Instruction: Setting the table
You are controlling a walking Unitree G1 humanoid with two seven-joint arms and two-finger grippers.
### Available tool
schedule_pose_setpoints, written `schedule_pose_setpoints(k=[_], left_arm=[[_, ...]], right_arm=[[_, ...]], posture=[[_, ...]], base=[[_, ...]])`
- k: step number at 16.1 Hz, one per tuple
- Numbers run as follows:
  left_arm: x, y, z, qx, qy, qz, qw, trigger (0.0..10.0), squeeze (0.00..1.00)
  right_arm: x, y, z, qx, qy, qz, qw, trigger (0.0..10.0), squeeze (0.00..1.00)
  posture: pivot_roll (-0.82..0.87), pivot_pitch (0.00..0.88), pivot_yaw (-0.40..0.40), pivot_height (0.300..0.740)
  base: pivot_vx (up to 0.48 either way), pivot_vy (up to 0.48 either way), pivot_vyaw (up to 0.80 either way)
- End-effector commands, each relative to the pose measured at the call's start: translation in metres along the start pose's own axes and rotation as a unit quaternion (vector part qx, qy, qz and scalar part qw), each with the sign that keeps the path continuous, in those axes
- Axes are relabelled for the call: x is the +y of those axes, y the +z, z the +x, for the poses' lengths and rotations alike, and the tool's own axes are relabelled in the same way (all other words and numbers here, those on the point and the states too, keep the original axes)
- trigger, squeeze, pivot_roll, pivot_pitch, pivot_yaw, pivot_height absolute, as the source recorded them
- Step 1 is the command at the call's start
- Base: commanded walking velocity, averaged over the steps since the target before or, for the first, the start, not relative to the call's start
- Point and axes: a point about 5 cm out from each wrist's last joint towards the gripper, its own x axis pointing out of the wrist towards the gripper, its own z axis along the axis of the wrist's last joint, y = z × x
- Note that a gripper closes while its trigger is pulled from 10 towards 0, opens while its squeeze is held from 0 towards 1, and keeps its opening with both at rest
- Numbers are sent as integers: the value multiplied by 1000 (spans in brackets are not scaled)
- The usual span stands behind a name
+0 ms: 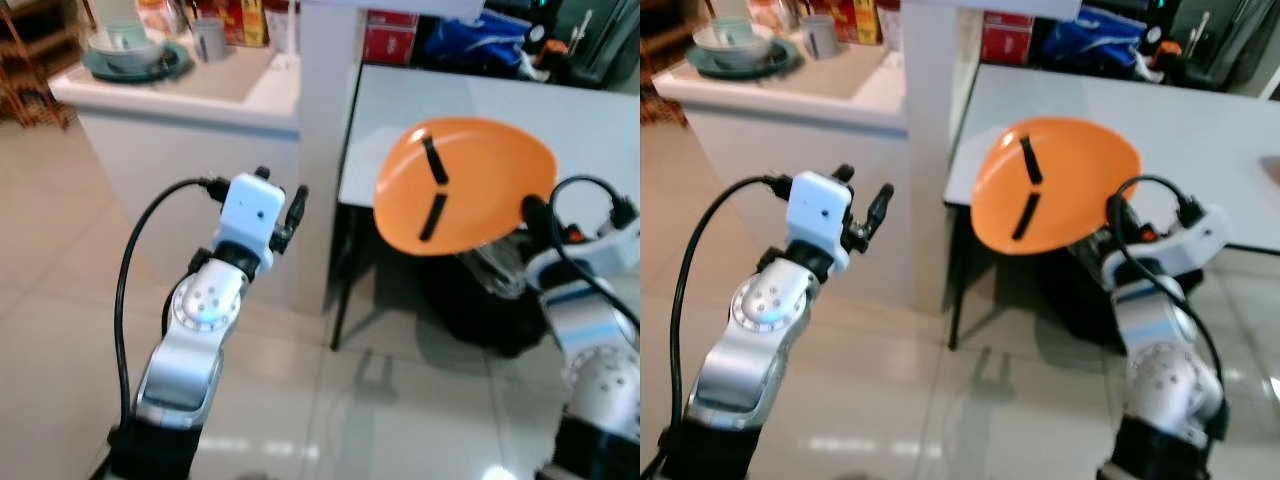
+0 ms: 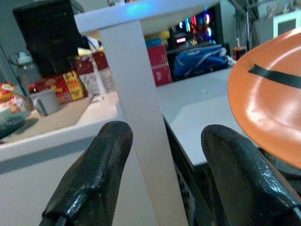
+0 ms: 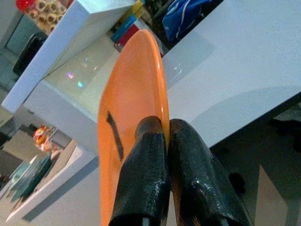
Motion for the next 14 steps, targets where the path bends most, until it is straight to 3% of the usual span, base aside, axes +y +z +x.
schedule_pose_setpoints(k=[1, 10, 12, 14], left_arm=[[-1, 4, 3, -8, 2, 0, 1000, 10000, 0], [-8, 2, 4, -10, -13, -7, 1000, 10000, 0], [-10, 2, 4, -10, -17, -7, 1000, 10000, 0], [-9, 0, 4, -3, -15, -9, 1000, 10000, 0]], right_arm=[[8, 10, 0, -27, 12, -15, 999, 10000, 0], [8, 8, -7, -28, 12, 27, 999, 10000, 0], [7, 8, -7, -28, 10, 28, 999, 10000, 0], [3, 7, -8, -30, -10, -1, 999, 10000, 0]], posture=[[66, 0, -15, 740], [50, 0, -2, 740], [50, 0, -1, 740], [49, 0, 0, 740]], base=[[0, -428, 0], [0, -427, 0], [0, -424, 0], [0, -208, 0]])
